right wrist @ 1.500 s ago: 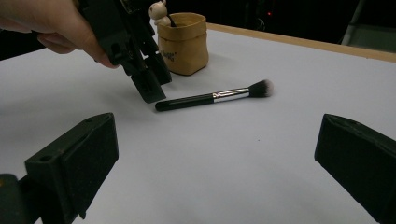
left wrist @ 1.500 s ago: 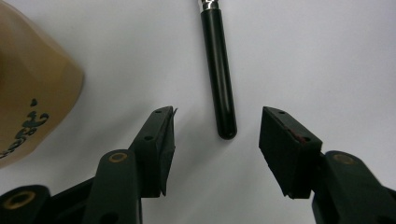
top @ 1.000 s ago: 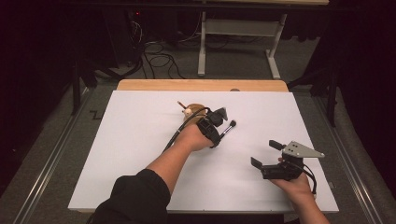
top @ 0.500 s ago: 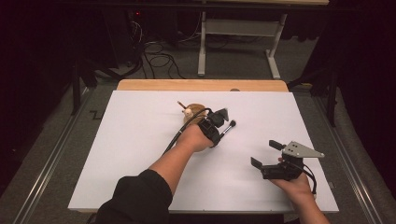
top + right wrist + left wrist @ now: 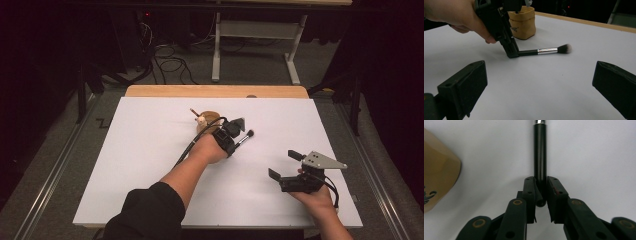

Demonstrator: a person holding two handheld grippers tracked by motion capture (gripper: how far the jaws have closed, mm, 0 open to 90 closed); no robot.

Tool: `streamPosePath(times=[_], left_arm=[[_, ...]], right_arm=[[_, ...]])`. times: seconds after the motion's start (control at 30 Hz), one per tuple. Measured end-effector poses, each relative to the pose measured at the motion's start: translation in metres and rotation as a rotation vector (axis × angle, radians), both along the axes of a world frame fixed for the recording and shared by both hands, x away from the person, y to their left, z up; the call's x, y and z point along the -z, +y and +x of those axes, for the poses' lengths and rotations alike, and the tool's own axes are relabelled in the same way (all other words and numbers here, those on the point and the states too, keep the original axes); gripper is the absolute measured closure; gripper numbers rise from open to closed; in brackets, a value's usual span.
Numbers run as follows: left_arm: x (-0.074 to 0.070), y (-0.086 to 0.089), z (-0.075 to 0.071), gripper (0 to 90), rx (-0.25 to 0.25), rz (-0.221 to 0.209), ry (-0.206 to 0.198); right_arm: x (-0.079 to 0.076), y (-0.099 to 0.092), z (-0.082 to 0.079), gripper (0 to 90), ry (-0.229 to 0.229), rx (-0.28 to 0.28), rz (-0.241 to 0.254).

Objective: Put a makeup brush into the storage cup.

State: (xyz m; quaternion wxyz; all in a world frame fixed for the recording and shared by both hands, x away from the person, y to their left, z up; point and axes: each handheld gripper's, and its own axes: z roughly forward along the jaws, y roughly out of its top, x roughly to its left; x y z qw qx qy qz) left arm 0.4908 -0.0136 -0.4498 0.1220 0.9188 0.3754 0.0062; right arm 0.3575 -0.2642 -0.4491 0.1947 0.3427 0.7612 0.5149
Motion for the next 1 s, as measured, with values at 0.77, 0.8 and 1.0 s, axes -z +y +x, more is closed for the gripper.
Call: streamPosePath(times=[0.77,0.8,1.0], left_arm=[[-0.009,0.004,-0.004,79.3,0.009,-0.013,-0.04],[-0.01,0.004,-0.006,79.3,0.014,-0.017,-0.041],[-0.012,0.004,-0.012,79.3,0.039,-0.02,-0.029]], right_arm=[[0.0,0.0,0.001,0.3,0.001,0.002,-0.004],[0.0,0.0,0.001,0.3,0.0,0.002,-0.004],[0.0,0.0,0.001,0.3,0.001,0.004,-0.005]])
